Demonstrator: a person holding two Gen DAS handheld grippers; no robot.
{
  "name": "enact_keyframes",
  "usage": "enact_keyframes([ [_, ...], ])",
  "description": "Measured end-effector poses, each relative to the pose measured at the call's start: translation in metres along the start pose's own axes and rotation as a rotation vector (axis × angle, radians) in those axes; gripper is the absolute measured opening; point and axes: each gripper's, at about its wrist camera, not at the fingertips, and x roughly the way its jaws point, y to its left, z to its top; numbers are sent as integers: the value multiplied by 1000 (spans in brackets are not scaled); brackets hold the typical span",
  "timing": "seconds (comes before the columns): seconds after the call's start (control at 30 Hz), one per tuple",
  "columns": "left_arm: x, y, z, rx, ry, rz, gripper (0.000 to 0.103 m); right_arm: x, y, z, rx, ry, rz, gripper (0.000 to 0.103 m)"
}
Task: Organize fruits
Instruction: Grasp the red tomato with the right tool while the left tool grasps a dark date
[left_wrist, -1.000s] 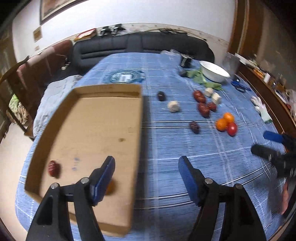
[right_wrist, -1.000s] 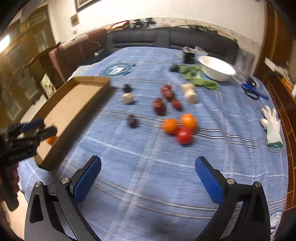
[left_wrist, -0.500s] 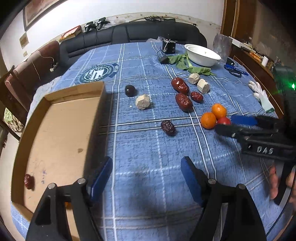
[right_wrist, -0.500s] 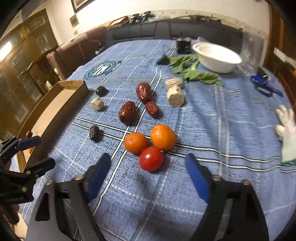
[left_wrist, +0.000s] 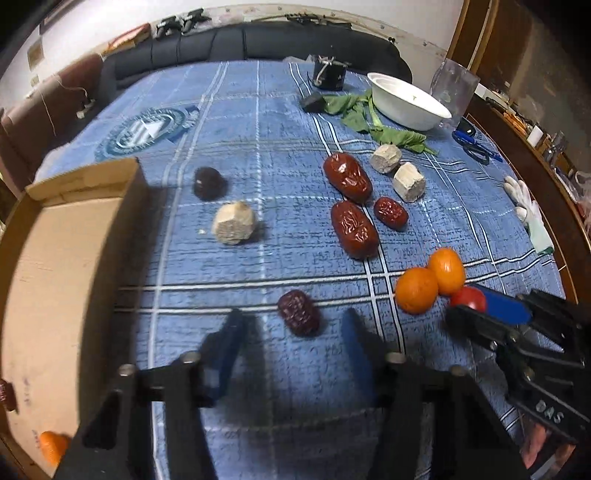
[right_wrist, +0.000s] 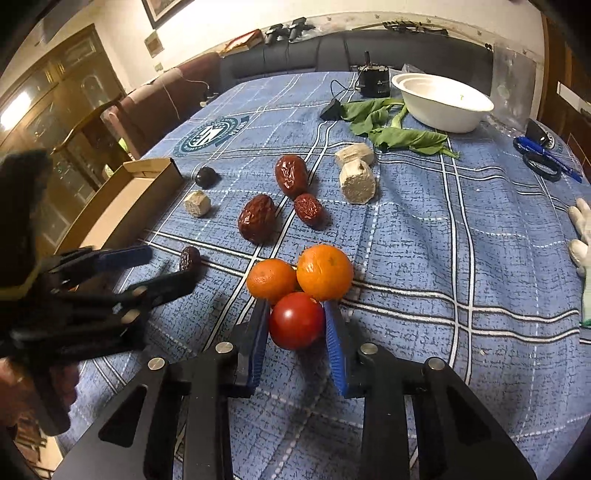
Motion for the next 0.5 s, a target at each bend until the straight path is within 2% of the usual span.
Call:
enact_keyframes([
  [0.1, 0, 0, 1, 10, -35, -13, 26, -2, -2, -1, 10, -4, 2, 29],
  [0.27, -7, 8, -5, -37, -48, -94, 26, -5, -1, -5, 31, -5, -2, 29],
  [0.5, -40, 8, -22, -8, -84, -132, 26, -20, 7, -12, 42, -24, -24, 29],
])
